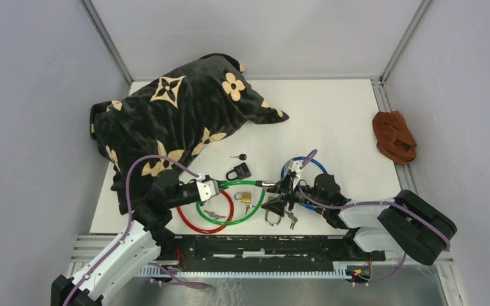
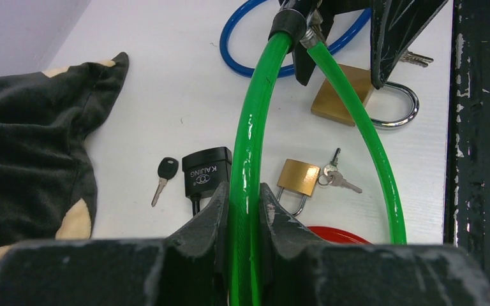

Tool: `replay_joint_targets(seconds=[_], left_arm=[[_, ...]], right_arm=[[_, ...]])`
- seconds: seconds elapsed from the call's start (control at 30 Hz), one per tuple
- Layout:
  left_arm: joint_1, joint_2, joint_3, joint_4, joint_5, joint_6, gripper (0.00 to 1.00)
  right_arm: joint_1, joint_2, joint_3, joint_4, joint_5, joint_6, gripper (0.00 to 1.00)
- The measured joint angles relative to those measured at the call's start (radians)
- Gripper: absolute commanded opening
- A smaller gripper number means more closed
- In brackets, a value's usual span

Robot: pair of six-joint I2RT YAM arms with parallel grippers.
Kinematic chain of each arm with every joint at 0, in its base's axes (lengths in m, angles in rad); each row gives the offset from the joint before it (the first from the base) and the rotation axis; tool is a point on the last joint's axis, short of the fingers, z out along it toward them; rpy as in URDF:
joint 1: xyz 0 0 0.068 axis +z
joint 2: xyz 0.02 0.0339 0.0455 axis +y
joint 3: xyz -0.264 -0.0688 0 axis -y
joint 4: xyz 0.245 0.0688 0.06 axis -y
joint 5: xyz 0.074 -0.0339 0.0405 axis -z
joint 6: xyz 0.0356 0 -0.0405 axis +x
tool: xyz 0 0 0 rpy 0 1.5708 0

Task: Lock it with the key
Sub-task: Lock the lock.

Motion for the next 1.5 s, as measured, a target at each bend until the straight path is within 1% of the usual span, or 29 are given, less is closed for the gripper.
replay_joint_targets(seconds=[0.07, 0.13, 0.2, 0.27, 0.4, 0.5, 0.57, 0.6, 0.63, 0.7, 0.73, 0.83, 0.9, 1.0, 1.1, 1.13, 1.2, 1.23, 1.27, 1.37, 1.43, 1.5], left_arm=[[0.000, -0.005, -0.002, 0.000, 0.000, 0.000, 0.02], [0.000, -0.012, -0.004, 0.000, 0.000, 0.000, 0.02], [0.000, -0.021, -0.006, -0.001, 0.000, -0.002, 0.02], [0.000, -0.031, -0.011, 0.000, 0.000, -0.008, 0.02], [0.000, -0.040, -0.019, 0.001, 0.000, -0.019, 0.02], [0.004, -0.041, -0.021, 0.001, -0.019, -0.026, 0.02], [0.006, -0.045, -0.021, 0.002, -0.026, -0.026, 0.02], [0.007, -0.045, -0.021, 0.000, -0.027, -0.026, 0.05], [0.008, -0.044, -0.021, -0.003, -0.029, -0.025, 0.15], [0.013, -0.034, -0.016, -0.018, -0.027, -0.006, 0.43], [0.013, -0.023, -0.008, -0.031, -0.025, 0.014, 0.54], [0.011, 0.023, 0.033, -0.095, 0.011, 0.090, 0.72], [0.009, 0.052, 0.060, -0.147, 0.035, 0.146, 0.82], [0.007, 0.086, 0.107, -0.232, 0.067, 0.220, 0.86], [0.004, 0.109, 0.163, -0.294, 0.085, 0.257, 0.86], [0.004, 0.117, 0.192, -0.318, 0.092, 0.260, 0.85], [0.004, 0.136, 0.262, -0.346, 0.118, 0.257, 0.76], [0.004, 0.152, 0.305, -0.349, 0.140, 0.244, 0.72], [0.003, 0.173, 0.347, -0.341, 0.161, 0.208, 0.71], [-0.023, 0.249, 0.437, -0.278, 0.187, 0.050, 0.70], [-0.085, 0.314, 0.467, -0.229, 0.165, -0.036, 0.72], [-0.176, 0.369, 0.468, -0.202, 0.114, -0.078, 0.74]], right_arm=[[0.028, 0.048, 0.004, 0.078, 0.027, 0.031, 0.73], [0.047, 0.090, 0.006, 0.153, 0.048, 0.060, 0.69], [0.057, 0.132, 0.006, 0.223, 0.066, 0.085, 0.57], [0.068, 0.164, 0.007, 0.272, 0.079, 0.100, 0.42], [0.085, 0.217, 0.025, 0.331, 0.091, 0.126, 0.17], [0.092, 0.229, 0.026, 0.365, 0.087, 0.139, 0.05], [0.093, 0.227, 0.028, 0.370, 0.086, 0.129, 0.00], [0.093, 0.224, 0.030, 0.366, 0.086, 0.119, 0.00], [0.093, 0.216, 0.035, 0.349, 0.085, 0.104, 0.00], [0.093, 0.192, 0.048, 0.302, 0.084, 0.067, 0.00], [0.093, 0.176, 0.053, 0.274, 0.084, 0.045, 0.00], [0.097, 0.130, 0.073, 0.201, 0.086, -0.024, 0.00], [0.098, 0.103, 0.092, 0.145, 0.087, -0.074, 0.00], [0.098, 0.074, 0.109, 0.077, 0.087, -0.142, 0.00], [0.098, 0.043, 0.126, 0.005, 0.087, -0.200, 0.00], [0.098, 0.029, 0.130, -0.016, 0.088, -0.221, 0.00], [0.098, -0.002, 0.138, -0.056, 0.087, -0.259, 0.00], [0.098, -0.012, 0.140, -0.069, 0.087, -0.274, 0.00], [0.098, -0.021, 0.143, -0.082, 0.086, -0.289, 0.00], [0.098, -0.027, 0.151, -0.110, 0.080, -0.320, 0.00], [0.098, -0.028, 0.161, -0.127, 0.073, -0.335, 0.00], [0.099, -0.031, 0.173, -0.148, 0.064, -0.352, 0.00]])
